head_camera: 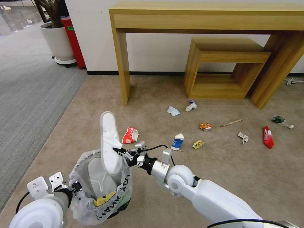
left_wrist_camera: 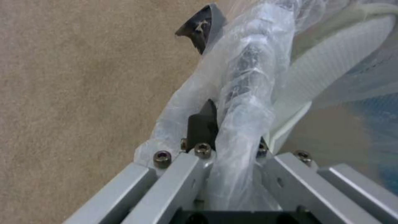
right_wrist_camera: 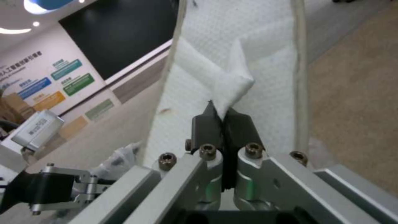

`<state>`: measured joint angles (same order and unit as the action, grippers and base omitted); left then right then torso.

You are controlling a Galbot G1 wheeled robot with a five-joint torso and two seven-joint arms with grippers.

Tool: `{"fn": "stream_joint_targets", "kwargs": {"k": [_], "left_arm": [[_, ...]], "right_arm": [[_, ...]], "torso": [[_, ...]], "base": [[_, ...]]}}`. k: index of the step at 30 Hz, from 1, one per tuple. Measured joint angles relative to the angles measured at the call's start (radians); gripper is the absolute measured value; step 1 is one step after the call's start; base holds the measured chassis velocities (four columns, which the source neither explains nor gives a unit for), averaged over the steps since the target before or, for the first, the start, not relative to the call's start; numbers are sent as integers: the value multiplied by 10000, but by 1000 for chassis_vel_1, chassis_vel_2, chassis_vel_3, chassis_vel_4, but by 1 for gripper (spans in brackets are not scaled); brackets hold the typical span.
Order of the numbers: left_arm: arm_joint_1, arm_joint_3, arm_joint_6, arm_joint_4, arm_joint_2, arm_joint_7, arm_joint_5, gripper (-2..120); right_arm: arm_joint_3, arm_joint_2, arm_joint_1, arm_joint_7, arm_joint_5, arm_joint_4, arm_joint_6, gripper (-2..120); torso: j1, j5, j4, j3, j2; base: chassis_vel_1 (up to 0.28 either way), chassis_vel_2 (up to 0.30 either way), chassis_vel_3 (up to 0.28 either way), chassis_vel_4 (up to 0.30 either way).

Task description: Pick up the trash bin and place the garbage on the floor into it.

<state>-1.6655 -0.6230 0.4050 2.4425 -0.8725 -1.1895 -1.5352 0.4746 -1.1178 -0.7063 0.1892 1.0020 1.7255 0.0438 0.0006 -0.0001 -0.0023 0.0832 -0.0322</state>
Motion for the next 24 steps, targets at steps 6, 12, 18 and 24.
{"fn": "stream_joint_targets", "kwargs": {"k": [6, 12, 18, 24], "left_arm": [[87, 144, -1, -29, -144, 2, 62, 1], [106, 150, -1, -49, -162, 26, 104, 1], [104, 149, -1, -20, -203, 33, 110, 1], [21, 164, 0, -4, -307, 63, 252, 1]], "right_arm": [[193, -290, 164, -10, -8, -131, -40, 0], [197, -24, 255, 350, -39, -143, 86, 0], [213, 129, 221, 591, -305, -101, 94, 8], [200, 114, 249, 446, -323, -119, 75, 32]], "torso": [[0, 0, 0, 0, 0], [0, 0, -1, 0, 0], [0, 1, -1, 0, 0], [0, 0, 0, 0, 0]], "base": [[0, 0, 0, 0], [0, 0, 0, 0], [0, 0, 0, 0], [0, 0, 0, 0]]}}
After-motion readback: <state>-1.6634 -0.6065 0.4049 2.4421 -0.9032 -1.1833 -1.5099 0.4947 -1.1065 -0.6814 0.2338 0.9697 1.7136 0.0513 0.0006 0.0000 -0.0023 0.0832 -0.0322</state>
